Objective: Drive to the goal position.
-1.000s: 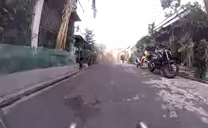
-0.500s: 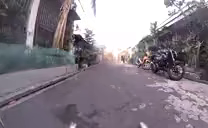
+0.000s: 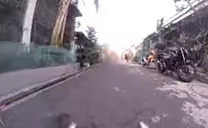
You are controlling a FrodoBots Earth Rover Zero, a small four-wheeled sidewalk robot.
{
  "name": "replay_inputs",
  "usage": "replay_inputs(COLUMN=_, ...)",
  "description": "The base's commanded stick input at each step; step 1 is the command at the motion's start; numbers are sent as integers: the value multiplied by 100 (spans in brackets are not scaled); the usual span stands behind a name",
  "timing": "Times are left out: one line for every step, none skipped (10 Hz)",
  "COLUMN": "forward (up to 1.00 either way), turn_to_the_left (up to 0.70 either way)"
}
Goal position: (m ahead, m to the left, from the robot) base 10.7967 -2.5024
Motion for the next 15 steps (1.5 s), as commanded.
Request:
replay_inputs(forward=70, turn_to_the_left=0)
replay_inputs(forward=70, turn_to_the_left=0)
replay_inputs(forward=70, turn_to_the_left=0)
replay_inputs(forward=70, turn_to_the_left=0)
replay_inputs(forward=70, turn_to_the_left=0)
replay_inputs(forward=70, turn_to_the_left=0)
replay_inputs(forward=70, turn_to_the_left=0)
replay_inputs(forward=70, turn_to_the_left=0)
replay_inputs(forward=70, turn_to_the_left=0)
replay_inputs(forward=70, turn_to_the_left=0)
replay_inputs(forward=70, turn_to_the_left=0)
replay_inputs(forward=70, turn_to_the_left=0)
replay_inputs(forward=70, turn_to_the_left=0)
replay_inputs(forward=70, turn_to_the_left=0)
replay_inputs(forward=70, turn_to_the_left=0)
